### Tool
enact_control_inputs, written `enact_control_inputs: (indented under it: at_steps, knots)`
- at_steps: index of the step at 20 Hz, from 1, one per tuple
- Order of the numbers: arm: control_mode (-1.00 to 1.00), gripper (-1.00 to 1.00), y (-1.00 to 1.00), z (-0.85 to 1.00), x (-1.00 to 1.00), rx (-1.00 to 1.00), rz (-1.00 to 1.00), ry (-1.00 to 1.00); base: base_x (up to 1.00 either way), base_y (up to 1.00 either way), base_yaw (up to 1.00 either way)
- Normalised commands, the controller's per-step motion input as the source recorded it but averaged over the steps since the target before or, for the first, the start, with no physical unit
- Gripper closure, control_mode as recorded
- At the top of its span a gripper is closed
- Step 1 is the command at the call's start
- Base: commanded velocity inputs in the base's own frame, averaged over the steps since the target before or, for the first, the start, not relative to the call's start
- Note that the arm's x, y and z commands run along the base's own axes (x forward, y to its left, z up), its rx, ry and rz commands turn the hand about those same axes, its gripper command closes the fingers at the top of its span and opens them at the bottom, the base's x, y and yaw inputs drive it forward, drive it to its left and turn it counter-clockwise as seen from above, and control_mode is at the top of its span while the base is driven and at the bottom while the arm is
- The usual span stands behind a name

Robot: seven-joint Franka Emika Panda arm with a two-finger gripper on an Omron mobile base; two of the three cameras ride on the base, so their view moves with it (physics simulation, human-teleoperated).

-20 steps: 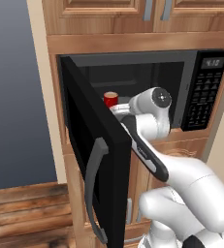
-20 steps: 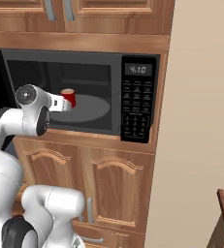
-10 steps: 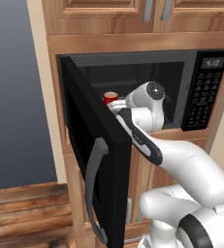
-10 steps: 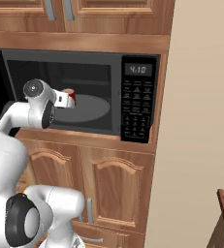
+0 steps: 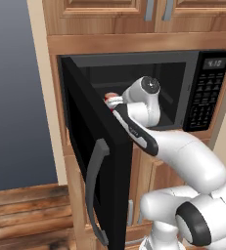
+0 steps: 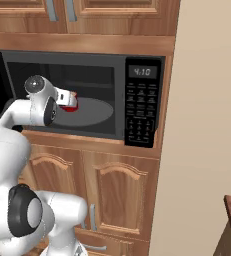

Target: Pick the cup of tea, navigate to the dining table, and place it on the saucer.

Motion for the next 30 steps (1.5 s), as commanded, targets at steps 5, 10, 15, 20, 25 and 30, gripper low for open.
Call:
enact_control_inputs:
  at_steps: [5,10,15,20,25,30]
  knots:
    - [-1.0,-1.0,0.26,0.0,0.13,-0.09,-0.06,-0.08,0.0,0.0,0.0]
    - [-1.0,-1.0,0.1,0.0,0.18,-0.01,-0.03,-0.03,0.0,0.0,0.0]
    - [-1.0,-1.0,0.09,0.0,0.21,0.0,-0.04,0.0,0.0,0.0,0.0]
    - [-1.0,-1.0,0.07,0.0,0.17,0.0,-0.09,0.0,0.0,0.0,0.0]
    - [-1.0,-1.0,0.06,0.0,0.2,0.0,-0.09,0.0,0.0,0.0,0.0]
    - [-1.0,-1.0,0.21,0.0,0.2,0.0,-0.11,0.0,0.0,0.0,0.0]
